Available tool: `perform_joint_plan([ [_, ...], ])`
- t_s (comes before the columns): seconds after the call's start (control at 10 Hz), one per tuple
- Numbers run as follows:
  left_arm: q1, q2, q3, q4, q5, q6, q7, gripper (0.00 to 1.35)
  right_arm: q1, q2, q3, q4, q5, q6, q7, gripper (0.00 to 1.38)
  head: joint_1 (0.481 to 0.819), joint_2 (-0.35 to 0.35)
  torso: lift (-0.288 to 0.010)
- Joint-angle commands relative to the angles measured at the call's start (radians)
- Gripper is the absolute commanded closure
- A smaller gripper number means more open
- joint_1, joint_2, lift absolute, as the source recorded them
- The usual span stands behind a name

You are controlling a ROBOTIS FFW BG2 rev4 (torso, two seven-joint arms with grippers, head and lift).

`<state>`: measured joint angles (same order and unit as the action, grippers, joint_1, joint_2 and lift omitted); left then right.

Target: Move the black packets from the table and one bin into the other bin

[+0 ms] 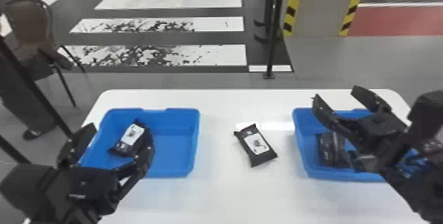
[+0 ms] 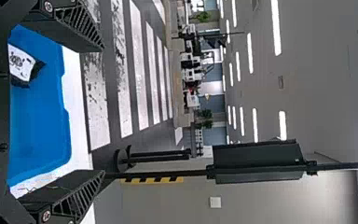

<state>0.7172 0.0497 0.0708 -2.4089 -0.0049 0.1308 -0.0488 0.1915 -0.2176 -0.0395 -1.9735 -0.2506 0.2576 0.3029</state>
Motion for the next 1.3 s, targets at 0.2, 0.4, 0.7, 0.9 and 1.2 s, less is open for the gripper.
perform_joint_plan([
  [0.2,-0.008,0.012,-0.023,0.000,0.015,0.009,0.000,0.10,-0.172,-0.028,0.149,0.141,0.019,0.108,0.028,0.10,0.695,0.062,-0.110],
  [0.4,-0.013,0.013,-0.027,0.005,0.015,0.014,-0.003,0.10,-0.248,-0.042,0.247,0.205,0.013,0.169,0.041,0.09,0.695,0.103,-0.110],
  [0.7,-0.018,0.016,-0.031,0.012,0.015,0.021,-0.010,0.10,-0.339,-0.055,0.355,0.301,0.009,0.270,0.041,0.09,0.695,0.159,-0.110],
  [0.9,-0.023,0.016,-0.031,0.017,0.015,0.031,-0.016,0.10,-0.390,-0.058,0.412,0.367,0.015,0.334,0.041,0.09,0.695,0.176,-0.110],
  [1.2,-0.032,0.016,-0.033,0.024,0.015,0.036,-0.025,0.10,-0.457,-0.063,0.480,0.465,0.011,0.385,0.036,0.09,0.695,0.187,-0.110],
])
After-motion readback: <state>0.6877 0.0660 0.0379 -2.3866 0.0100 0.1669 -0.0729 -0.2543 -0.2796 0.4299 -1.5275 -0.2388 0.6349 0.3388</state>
